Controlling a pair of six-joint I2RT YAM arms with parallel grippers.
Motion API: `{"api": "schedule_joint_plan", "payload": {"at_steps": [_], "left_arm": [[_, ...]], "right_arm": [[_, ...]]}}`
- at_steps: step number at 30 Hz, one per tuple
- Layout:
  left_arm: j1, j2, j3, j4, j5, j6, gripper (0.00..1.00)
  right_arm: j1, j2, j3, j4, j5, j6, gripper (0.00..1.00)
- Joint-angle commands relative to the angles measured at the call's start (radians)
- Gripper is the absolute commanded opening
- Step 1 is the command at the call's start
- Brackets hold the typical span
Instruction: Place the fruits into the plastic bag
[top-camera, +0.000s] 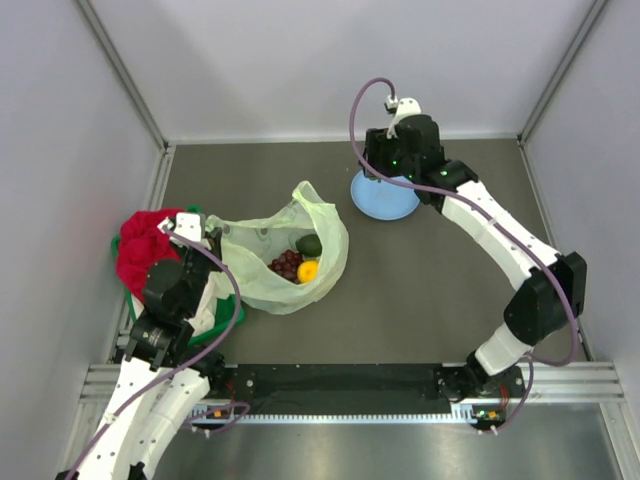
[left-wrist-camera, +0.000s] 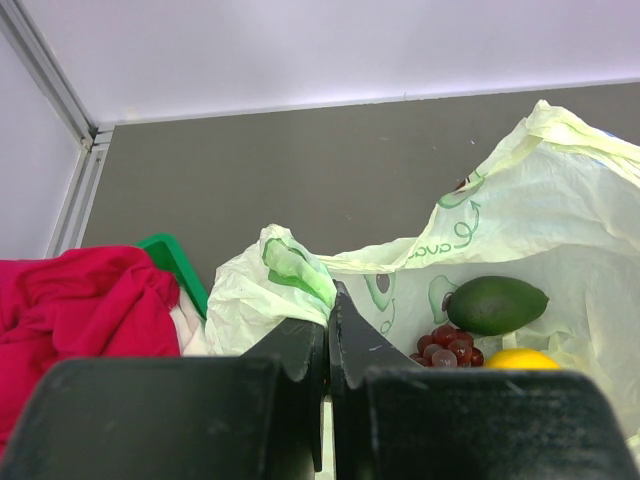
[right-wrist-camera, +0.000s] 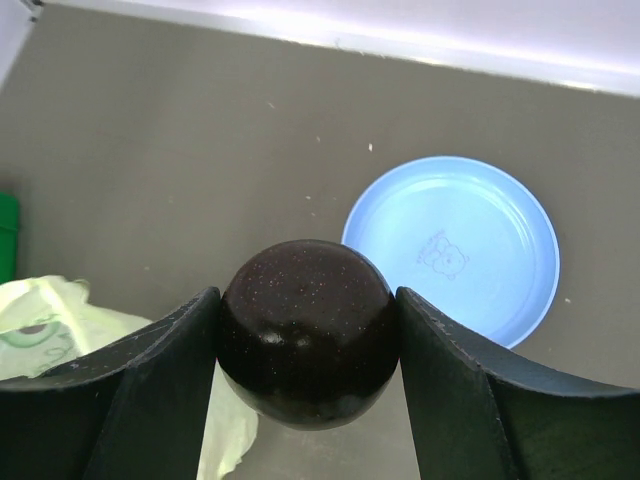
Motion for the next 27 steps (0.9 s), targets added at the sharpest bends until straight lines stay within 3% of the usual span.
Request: {"api": "schedule_joint_plan", "payload": {"at_steps": [1,15,27], "left_arm": [[0.004,-0.01,0.005,0.042,0.01,-0.005,0.0],[0.004,-0.008,0.005,0.041,0.013,-0.007,0.0],[0.003,-0.004,0.005,0.044,0.018,-0.007,0.0]], "right_arm": [[0.051,-0.097,-0.002,0.034,0.032,-0.027,0.45],[0.206,-0.206,-0.006,0.043,0.041,-0.078,0.45],[0.407,-0.154,0.061,0.025,0.033,-0.152,0.45]]}}
